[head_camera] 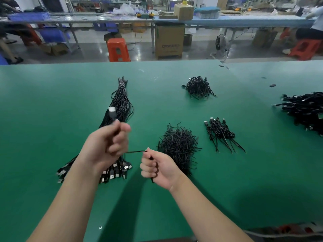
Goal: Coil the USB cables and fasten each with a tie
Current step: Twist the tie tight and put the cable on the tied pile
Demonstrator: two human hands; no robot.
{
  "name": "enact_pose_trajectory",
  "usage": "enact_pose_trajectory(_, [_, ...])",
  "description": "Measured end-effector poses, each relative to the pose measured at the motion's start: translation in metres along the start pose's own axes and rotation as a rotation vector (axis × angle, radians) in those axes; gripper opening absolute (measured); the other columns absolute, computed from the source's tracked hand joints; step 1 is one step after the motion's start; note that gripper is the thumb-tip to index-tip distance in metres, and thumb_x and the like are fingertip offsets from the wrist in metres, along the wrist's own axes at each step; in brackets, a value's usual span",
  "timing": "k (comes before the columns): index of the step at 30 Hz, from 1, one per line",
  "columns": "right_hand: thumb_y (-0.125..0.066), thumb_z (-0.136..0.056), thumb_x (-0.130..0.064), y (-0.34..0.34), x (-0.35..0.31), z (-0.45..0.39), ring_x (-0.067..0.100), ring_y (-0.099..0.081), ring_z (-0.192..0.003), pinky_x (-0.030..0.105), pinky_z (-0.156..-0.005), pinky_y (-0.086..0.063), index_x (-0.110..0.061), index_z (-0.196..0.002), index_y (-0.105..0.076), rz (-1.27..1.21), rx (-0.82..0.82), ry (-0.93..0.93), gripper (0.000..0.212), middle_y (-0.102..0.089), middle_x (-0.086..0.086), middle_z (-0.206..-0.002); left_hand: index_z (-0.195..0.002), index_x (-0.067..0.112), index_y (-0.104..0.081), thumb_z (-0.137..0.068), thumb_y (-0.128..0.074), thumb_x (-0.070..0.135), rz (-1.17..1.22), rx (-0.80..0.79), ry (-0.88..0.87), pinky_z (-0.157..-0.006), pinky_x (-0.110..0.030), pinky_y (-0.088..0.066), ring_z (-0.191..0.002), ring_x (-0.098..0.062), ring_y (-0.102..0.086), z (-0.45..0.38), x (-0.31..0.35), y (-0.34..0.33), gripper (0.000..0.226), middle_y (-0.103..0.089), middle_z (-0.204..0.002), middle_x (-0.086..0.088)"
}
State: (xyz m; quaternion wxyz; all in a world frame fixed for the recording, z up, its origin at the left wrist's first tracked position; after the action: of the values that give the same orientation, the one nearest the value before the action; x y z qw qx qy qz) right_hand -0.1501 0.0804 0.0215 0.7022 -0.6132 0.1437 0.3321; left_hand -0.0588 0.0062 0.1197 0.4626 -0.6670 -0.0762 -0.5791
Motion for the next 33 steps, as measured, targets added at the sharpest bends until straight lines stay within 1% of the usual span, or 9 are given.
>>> enact_pose_trajectory(4, [-0.046, -0.102, -0.031, -0.002, -0.011, -0.003, 0.008, -0.025, -0.043, 0.023, -0.045, -0.019, -0.022, -0.067, -0.059, 0.167, 0.05, 0.027, 0.038, -0.031, -0.008, -0.053, -0.101, -0.001, -0.074, -0.096, -0.049, 0.038, -0.704, -0.336, 0.255, -0.046, -0.035, -0.018, -0.034, -0.011, -0.03, 0.015, -0.023, -0.008, 0.046, -0.07, -0.072, -0.019])
enact_pose_trajectory(9, [-0.043, -0.105, -0.029, 0.001, -0.025, -0.007, 0.008, -0.023, -0.045, 0.02, -0.042, -0.021, -0.019, -0.073, -0.055, 0.282, 0.157, 0.076, 0.036, -0.031, -0.006, -0.057, -0.103, 0.007, -0.072, -0.107, -0.041, 0.026, -1.036, -0.047, 0.402, -0.05, -0.028, -0.049, -0.058, -0.023, -0.067, 0.007, -0.039, 0.018, 0.036, -0.077, -0.097, -0.008])
enact_pose_trajectory(13, [-0.041, -0.107, -0.028, -0.002, -0.033, -0.009, 0.01, -0.025, -0.048, 0.021, -0.044, -0.025, -0.018, -0.075, -0.053, 0.366, 0.18, 0.161, 0.036, -0.033, -0.005, -0.058, -0.113, 0.008, -0.069, -0.107, -0.043, 0.026, -0.921, 0.265, 0.233, -0.093, -0.041, -0.056, -0.096, -0.021, -0.072, -0.007, -0.046, 0.034, 0.033, -0.073, -0.107, -0.003])
enact_pose_trajectory(18, [-0.042, -0.108, -0.027, -0.004, -0.034, -0.009, 0.01, -0.032, -0.051, 0.02, -0.049, -0.033, -0.017, -0.08, -0.055, 0.407, 0.166, 0.21, 0.032, -0.037, -0.005, -0.06, -0.1, 0.016, -0.073, -0.105, -0.043, 0.04, -0.95, 0.264, 0.153, -0.093, -0.039, -0.047, -0.099, -0.017, -0.062, -0.011, -0.05, 0.031, 0.039, -0.074, -0.102, -0.013])
enact_pose_trajectory(22, [-0.041, -0.108, -0.027, -0.002, -0.037, -0.005, 0.011, -0.034, -0.055, 0.022, -0.054, -0.035, -0.016, -0.084, -0.055, 0.468, 0.167, 0.239, 0.03, -0.038, -0.005, -0.061, -0.114, 0.024, -0.072, -0.106, -0.041, 0.039, -0.835, 0.178, 0.138, -0.112, -0.036, -0.04, -0.12, -0.009, -0.061, -0.014, -0.053, 0.023, 0.036, -0.072, -0.117, 0.005])
enact_pose_trajectory(25, [-0.043, -0.107, -0.032, -0.004, -0.033, -0.007, 0.012, -0.034, -0.055, 0.023, -0.055, -0.036, -0.019, -0.082, -0.053, 0.479, 0.162, 0.253, 0.03, -0.038, -0.004, -0.06, -0.126, 0.025, -0.065, -0.107, -0.038, 0.037, -0.665, 0.25, 0.006, -0.108, -0.023, -0.039, -0.122, 0.001, -0.057, -0.017, -0.051, 0.012, 0.035, -0.068, -0.123, 0.015])
enact_pose_trajectory(28, [-0.047, -0.101, -0.036, -0.007, -0.026, -0.01, 0.011, -0.036, -0.056, 0.023, -0.058, -0.037, -0.02, -0.078, -0.053, 0.459, 0.148, 0.261, 0.029, -0.039, -0.005, -0.059, -0.117, 0.023, -0.067, -0.108, -0.036, 0.034, -0.488, 0.448, -0.187, -0.1, -0.023, -0.045, -0.113, -0.001, -0.064, -0.018, -0.043, 0.006, 0.034, -0.073, -0.116, 0.01])
enact_pose_trajectory(31, [-0.046, -0.103, -0.034, -0.001, -0.026, -0.01, 0.01, -0.04, -0.061, 0.024, -0.065, -0.038, -0.022, -0.076, -0.055, 0.536, 0.203, 0.299, 0.031, -0.044, -0.007, -0.062, -0.107, 0.006, -0.064, -0.11, -0.031, 0.029, -0.076, 0.457, -0.214, -0.087, -0.027, -0.054, -0.094, -0.015, -0.073, -0.024, -0.032, 0.003, 0.04, -0.077, -0.092, -0.004])
enact_pose_trajectory(33, [-0.045, -0.106, -0.03, 0.002, -0.031, -0.01, 0.008, -0.041, -0.065, 0.023, -0.068, -0.038, -0.022, -0.077, -0.055, 0.607, 0.266, 0.349, 0.032, -0.047, -0.009, -0.065, -0.104, 0.003, -0.062, -0.109, -0.032, 0.031, 0.064, 0.393, -0.165, -0.067, -0.025, -0.053, -0.067, -0.013, -0.065, -0.027, -0.026, -0.003, 0.042, -0.065, -0.067, 0.002])
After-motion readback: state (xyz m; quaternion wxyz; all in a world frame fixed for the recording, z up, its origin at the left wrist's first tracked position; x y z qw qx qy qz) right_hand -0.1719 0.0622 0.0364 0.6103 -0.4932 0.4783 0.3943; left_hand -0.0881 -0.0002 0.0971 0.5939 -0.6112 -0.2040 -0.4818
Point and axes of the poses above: each hand's wrist, its own z-axis away from the middle knuckle, its own y-axis out of the back of the hand, x = y × z, the point moved 7 cm from there along -z, towards the middle knuckle
